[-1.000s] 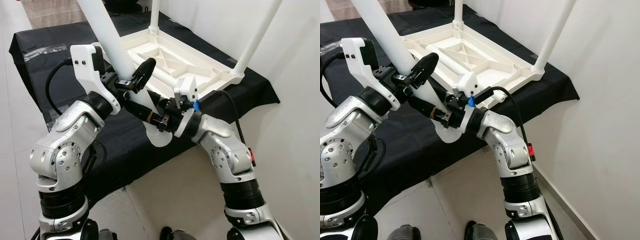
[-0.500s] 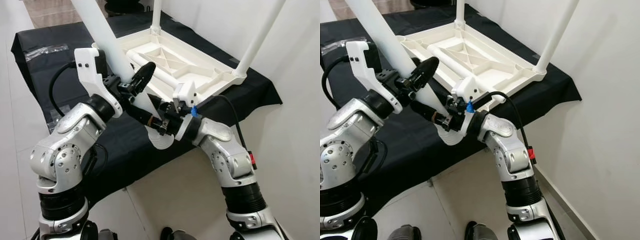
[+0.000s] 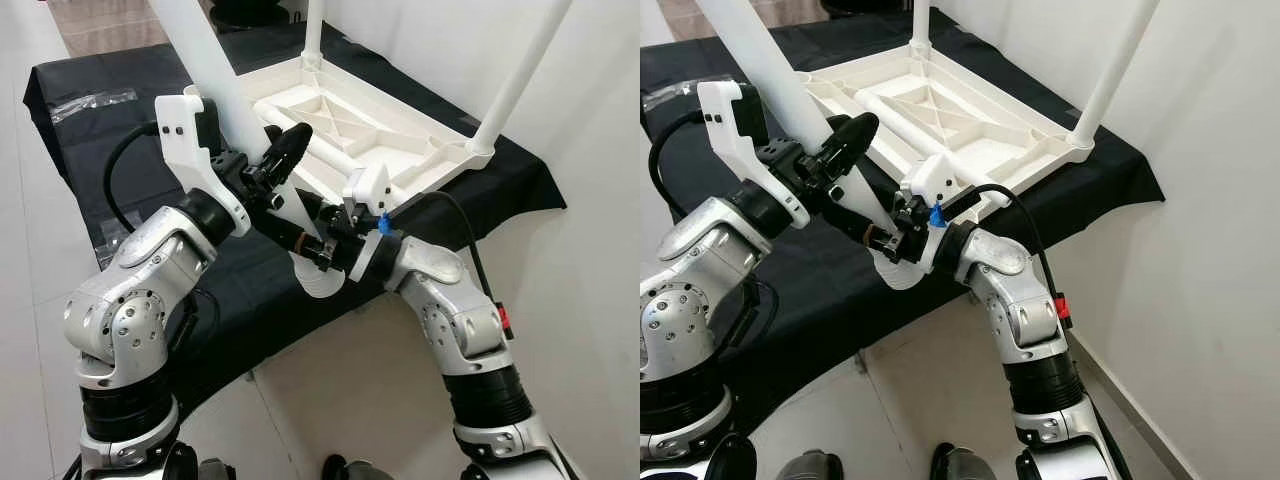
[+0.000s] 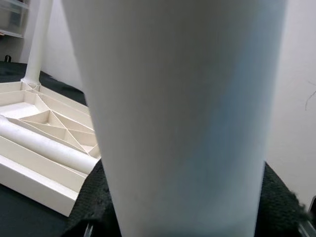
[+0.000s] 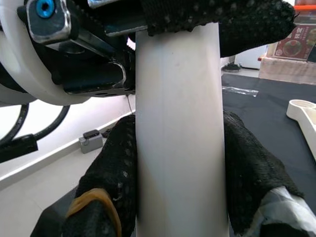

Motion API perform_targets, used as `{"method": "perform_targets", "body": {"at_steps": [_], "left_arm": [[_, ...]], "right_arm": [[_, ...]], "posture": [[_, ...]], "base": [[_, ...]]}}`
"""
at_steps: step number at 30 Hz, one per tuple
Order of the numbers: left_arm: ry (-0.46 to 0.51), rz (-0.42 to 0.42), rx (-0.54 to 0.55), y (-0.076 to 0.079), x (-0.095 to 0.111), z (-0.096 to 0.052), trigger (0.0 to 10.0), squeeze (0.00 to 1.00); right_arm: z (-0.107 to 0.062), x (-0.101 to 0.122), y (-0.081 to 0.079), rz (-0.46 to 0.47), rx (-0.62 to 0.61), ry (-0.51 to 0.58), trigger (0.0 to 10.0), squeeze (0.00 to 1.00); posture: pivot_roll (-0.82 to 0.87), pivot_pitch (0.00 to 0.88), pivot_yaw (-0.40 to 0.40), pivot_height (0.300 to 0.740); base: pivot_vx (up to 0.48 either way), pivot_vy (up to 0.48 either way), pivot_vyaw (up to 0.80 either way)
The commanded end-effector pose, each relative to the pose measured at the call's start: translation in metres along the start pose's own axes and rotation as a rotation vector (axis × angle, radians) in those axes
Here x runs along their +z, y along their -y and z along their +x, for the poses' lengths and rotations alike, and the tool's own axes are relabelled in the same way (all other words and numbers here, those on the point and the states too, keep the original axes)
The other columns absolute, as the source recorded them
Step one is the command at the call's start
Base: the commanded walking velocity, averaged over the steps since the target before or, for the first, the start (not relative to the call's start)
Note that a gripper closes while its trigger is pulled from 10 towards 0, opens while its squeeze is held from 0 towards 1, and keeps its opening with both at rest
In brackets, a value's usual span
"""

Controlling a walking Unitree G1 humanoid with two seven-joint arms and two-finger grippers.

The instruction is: Building children table

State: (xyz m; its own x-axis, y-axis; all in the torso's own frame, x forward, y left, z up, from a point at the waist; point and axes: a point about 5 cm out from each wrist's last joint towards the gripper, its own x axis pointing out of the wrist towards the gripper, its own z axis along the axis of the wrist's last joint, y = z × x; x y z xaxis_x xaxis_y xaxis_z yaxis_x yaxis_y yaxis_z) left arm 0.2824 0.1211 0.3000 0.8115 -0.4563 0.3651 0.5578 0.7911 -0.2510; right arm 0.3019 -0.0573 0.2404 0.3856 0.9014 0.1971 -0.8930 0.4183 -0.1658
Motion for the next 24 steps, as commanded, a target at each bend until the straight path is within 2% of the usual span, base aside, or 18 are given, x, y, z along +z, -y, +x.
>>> {"method": "perform_targets", "body": {"at_steps": [1, 3, 4, 5, 8, 9, 12, 17, 24], "left_arm": [[-0.002, 0.052, 0.126, -0.016, 0.002, -0.002, 10.0, 0.0], [-0.007, 0.064, 0.128, -0.016, 0.002, -0.002, 10.0, 0.0], [-0.007, 0.069, 0.129, -0.017, 0.003, -0.002, 10.0, 0.0], [-0.008, 0.077, 0.128, -0.017, 0.003, -0.002, 10.0, 0.0], [-0.01, 0.08, 0.125, -0.017, 0.004, -0.002, 10.0, 0.0], [-0.014, 0.085, 0.116, -0.017, 0.004, -0.002, 10.0, 0.0], [-0.029, 0.101, 0.088, -0.017, 0.005, -0.001, 10.0, 0.0], [-0.036, 0.109, 0.064, -0.016, 0.005, 0.002, 10.0, 0.0], [-0.004, 0.061, 0.03, -0.004, 0.006, 0.012, 10.0, 0.0]], "right_arm": [[0.007, 0.004, -0.01, -0.05, 0.061, 0.005, 10.0, 0.0], [0.007, 0.002, -0.008, -0.05, 0.046, -0.013, 10.0, 0.0], [0.008, 0.001, -0.006, -0.048, 0.038, -0.02, 10.0, 0.46], [0.008, 0.001, -0.005, -0.042, 0.038, -0.027, 10.0, 1.0], [0.007, 0.001, -0.004, -0.038, 0.038, -0.036, 10.0, 1.0], [0.007, 0.0, -0.002, -0.039, 0.051, -0.056, 10.0, 0.0], [0.006, -0.004, 0.0, 0.005, 0.087, -0.111, 10.0, 0.0], [0.006, -0.005, -0.001, 0.037, 0.107, -0.122, 10.0, 0.0], [0.018, -0.008, 0.001, 0.03, 0.031, -0.121, 10.0, 0.0]], "posture": [[0.04, 0.121, -0.072, 0.74], [0.04, 0.121, -0.072, 0.74], [0.04, 0.121, -0.072, 0.74], [0.04, 0.12, -0.073, 0.74], [0.05, 0.121, -0.072, 0.74], [0.05, 0.121, -0.073, 0.74], [0.05, 0.121, -0.072, 0.74], [0.05, 0.121, -0.072, 0.74], [0.05, 0.117, -0.067, 0.74]], "base": [[0.0, 0.0, 0.0], [0.0, 0.0, 0.0], [0.0, 0.0, 0.0], [0.0, 0.0, 0.0], [0.0, 0.0, 0.0], [0.0, 0.0, 0.0], [0.0, 0.0, 0.0], [0.0, 0.0, 0.0], [0.0, 0.0, 0.0]]}}
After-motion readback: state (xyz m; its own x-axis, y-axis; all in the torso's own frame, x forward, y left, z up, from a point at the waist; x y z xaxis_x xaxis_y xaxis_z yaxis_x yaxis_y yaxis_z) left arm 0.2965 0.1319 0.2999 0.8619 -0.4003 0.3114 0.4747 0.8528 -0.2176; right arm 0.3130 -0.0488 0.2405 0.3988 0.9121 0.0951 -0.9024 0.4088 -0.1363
